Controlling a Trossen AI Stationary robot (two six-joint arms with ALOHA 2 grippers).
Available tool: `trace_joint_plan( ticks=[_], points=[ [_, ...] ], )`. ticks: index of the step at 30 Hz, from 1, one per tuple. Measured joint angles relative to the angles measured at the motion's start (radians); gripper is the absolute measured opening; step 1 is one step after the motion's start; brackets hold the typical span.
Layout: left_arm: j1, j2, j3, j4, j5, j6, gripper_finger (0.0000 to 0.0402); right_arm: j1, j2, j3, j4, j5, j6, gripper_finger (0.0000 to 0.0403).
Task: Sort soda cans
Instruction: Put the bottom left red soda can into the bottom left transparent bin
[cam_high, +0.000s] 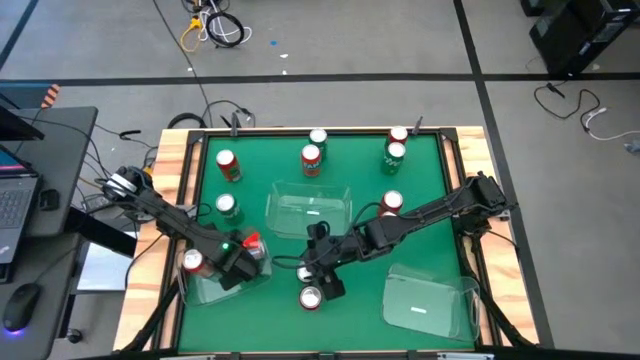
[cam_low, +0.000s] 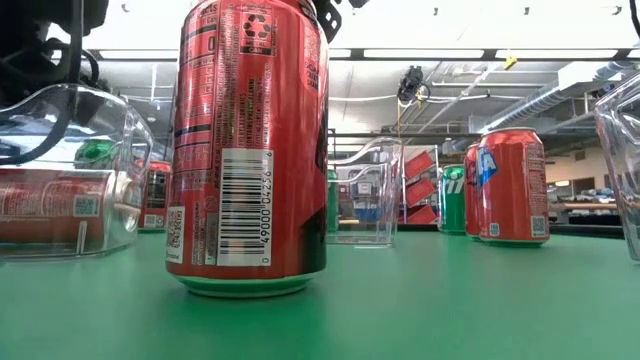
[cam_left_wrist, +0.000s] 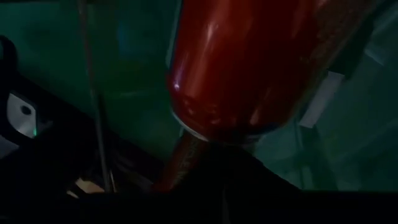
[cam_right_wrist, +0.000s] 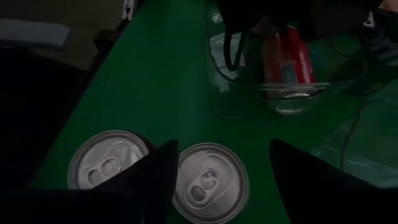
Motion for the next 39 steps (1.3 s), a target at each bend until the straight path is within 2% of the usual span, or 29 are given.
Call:
trace_joint_plan(
  ticks=[5,12,15,19,24,28,34,39],
  points=[
    [-0.006,0.0,0.022,-0.002,-0.102,0.02,0.0002,-0.011,0.0,0.0,0.0,0.0,0.003,0.0204],
    [-0.008,0.0,0.126,-0.073,-0.272,0.055,0.0001,-0.037,0.0,0.0,0.01,0.001,0.027,0.0164],
    [-0.008,0.0,0.157,-0.093,-0.313,0.074,0.0001,-0.046,0.0,0.0,0.01,0.001,0.029,0.0153],
    [-0.013,0.0,0.171,-0.097,-0.306,0.078,0.0001,-0.054,0.0,0.0,0.012,0.001,0.029,0.0142],
    [-0.037,-0.027,0.174,-0.1,-0.198,0.077,0.0,-0.073,0.042,0.0,0.064,-0.034,0.03,0.0117],
    [-0.045,-0.078,0.173,-0.086,-0.191,0.052,0.0,-0.097,0.08,0.0,0.125,-0.043,0.04,0.0078],
    [-0.044,-0.153,0.128,0.021,-0.187,0.062,0.0,-0.141,0.098,0.004,0.167,-0.045,0.05,0.0007],
    [-0.037,-0.158,0.102,-0.003,-0.177,0.112,0.0,-0.169,0.1,0.004,0.184,-0.051,0.051,0.0007]
  ],
)
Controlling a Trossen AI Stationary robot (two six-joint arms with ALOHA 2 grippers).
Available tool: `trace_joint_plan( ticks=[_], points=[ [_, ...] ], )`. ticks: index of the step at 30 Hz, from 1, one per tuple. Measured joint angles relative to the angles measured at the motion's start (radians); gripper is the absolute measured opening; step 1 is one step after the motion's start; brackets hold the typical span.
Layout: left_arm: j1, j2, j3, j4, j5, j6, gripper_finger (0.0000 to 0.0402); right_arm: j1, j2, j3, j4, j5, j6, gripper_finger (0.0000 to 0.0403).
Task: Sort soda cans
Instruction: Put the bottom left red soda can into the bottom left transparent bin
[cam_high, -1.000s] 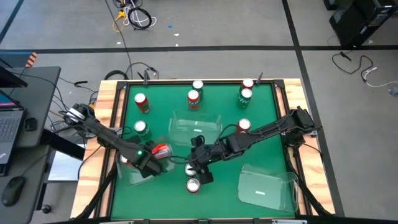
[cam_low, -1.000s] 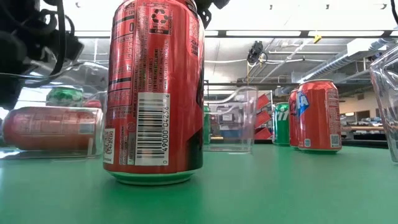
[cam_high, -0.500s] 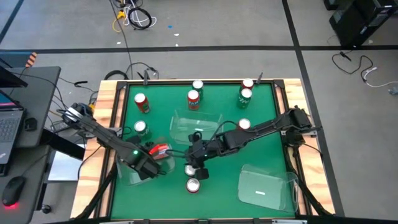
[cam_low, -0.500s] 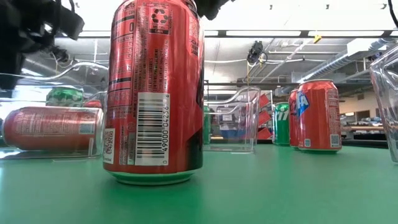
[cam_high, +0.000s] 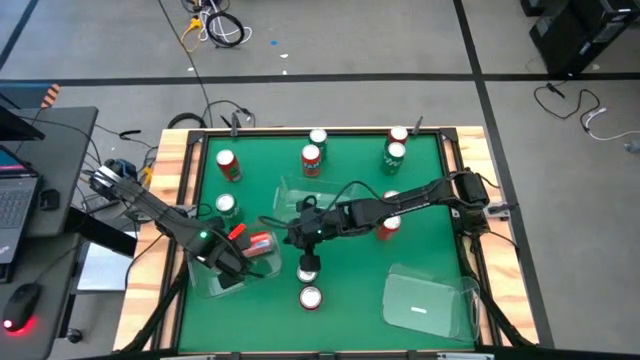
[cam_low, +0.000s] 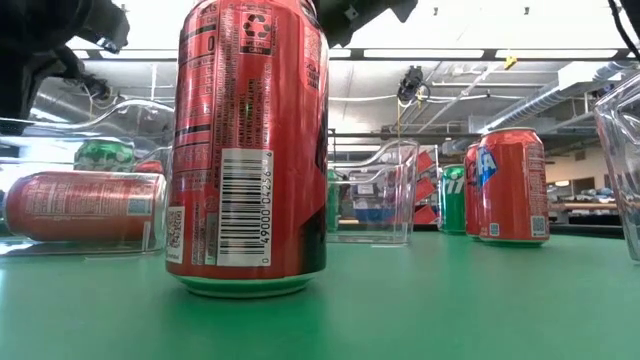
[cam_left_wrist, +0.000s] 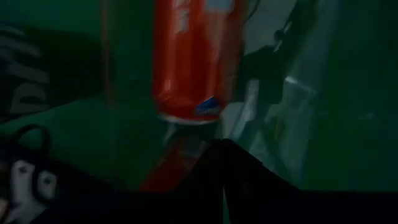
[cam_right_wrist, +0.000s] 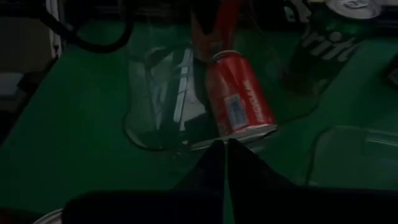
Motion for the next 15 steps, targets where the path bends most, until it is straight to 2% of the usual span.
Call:
trace_joint_plan(
  ticks=[10,15],
  points=[
    [0.0,0.0,-0.074,0.016,0.027,0.021,0.0,-0.024,0.0,0.0,-0.014,-0.013,0.006,0.0],
    [0.003,0.001,-0.092,0.035,-0.001,0.042,0.0,-0.02,0.037,0.001,-0.001,-0.041,0.028,0.0]
  ],
)
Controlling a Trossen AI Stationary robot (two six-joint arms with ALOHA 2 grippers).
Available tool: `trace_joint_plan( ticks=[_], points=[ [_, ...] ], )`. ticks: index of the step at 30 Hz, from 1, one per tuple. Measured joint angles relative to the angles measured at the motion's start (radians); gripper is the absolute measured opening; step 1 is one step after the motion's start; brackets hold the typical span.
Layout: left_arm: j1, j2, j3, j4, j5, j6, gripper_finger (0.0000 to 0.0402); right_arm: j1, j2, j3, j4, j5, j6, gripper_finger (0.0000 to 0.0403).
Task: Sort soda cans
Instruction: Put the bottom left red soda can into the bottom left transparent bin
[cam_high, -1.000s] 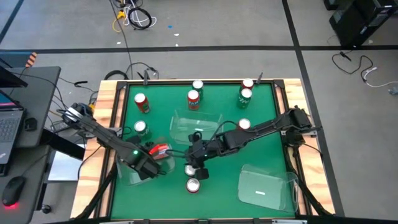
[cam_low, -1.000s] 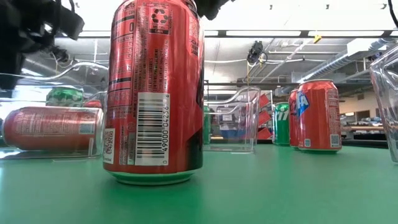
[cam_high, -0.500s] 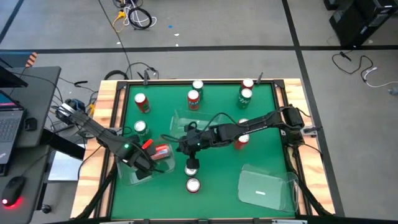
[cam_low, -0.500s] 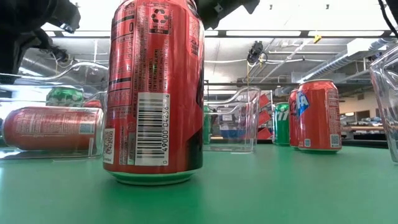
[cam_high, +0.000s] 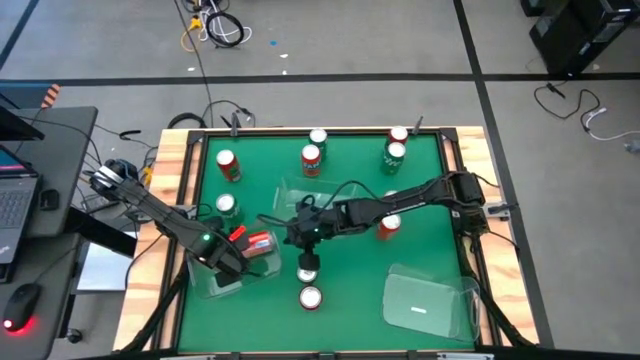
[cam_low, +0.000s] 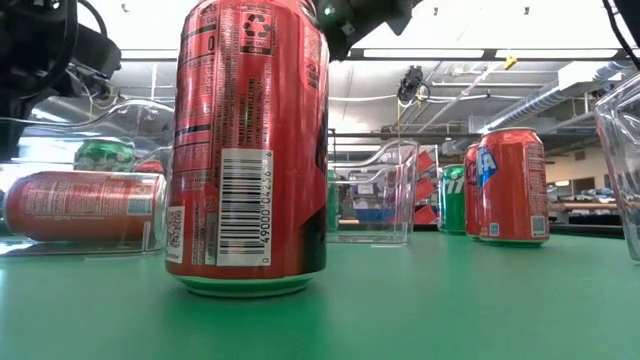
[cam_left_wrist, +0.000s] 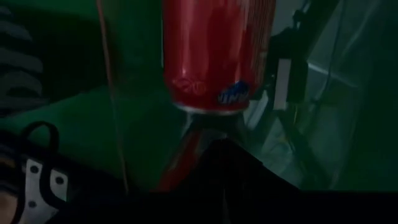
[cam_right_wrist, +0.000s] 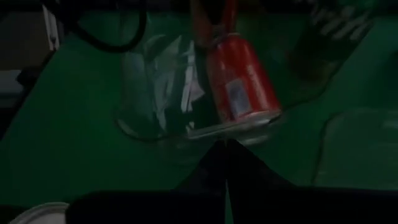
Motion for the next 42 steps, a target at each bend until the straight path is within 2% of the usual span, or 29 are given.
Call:
trace_joint_plan(
  ticks=[11,29,42],
  points=[
    [0.017,0.008,-0.073,0.112,-0.003,0.036,0.0,-0.001,0.063,0.034,0.035,-0.015,0.024,0.0],
    [0.024,0.014,-0.075,0.144,-0.157,0.055,0.0,-0.004,0.062,0.035,0.036,-0.014,0.027,0.0],
    [0.025,0.013,0.026,0.041,-0.285,0.075,0.0,-0.004,0.06,0.035,0.017,-0.015,0.028,0.0]
  ],
)
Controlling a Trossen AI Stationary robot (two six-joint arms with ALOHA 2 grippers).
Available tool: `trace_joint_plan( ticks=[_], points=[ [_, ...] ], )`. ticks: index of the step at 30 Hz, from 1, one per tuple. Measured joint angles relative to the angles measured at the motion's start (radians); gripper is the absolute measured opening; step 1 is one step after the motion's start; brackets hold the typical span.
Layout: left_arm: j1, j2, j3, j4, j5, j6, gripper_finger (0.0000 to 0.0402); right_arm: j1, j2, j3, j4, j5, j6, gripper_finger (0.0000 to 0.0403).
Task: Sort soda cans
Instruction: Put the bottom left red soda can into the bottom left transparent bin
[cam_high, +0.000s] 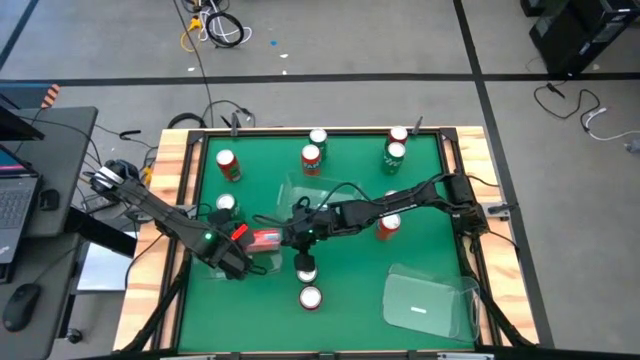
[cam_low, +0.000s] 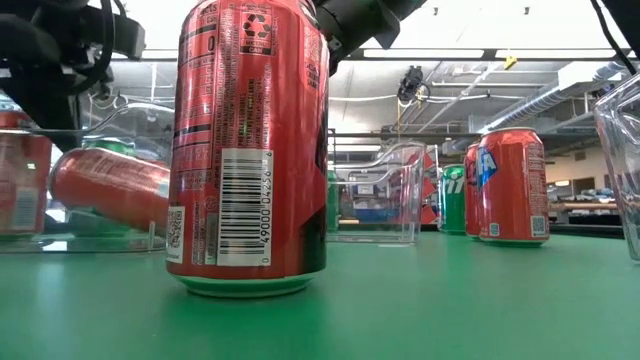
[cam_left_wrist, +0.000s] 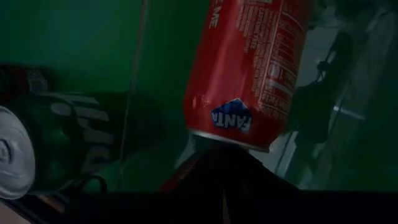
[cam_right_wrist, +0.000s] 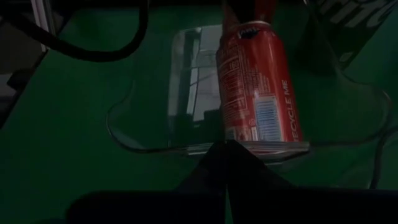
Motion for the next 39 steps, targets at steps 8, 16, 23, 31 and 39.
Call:
trace_joint_plan(
  ticks=[8,16,23,31,39],
  points=[
    [0.011,0.0,0.003,0.0,-0.047,0.006,0.0,0.0,0.0,0.0,-0.003,-0.001,0.0,0.0],
    [0.037,-0.003,0.047,-0.007,-0.1,0.061,0.0,0.0,0.0,0.0,-0.005,0.0,0.0,0.0],
    [0.056,-0.001,0.092,0.142,-0.184,0.14,0.0,0.0,0.0,0.0,-0.002,-0.001,-0.005,0.0],
    [0.115,0.0,0.085,0.218,-0.151,0.22,0.0,0.001,0.004,0.0,-0.01,0.0,-0.006,0.0],
    [0.117,-0.002,0.135,0.217,-0.163,0.296,0.0,0.001,-0.002,0.0,-0.018,0.001,-0.007,0.0011]
  ],
)
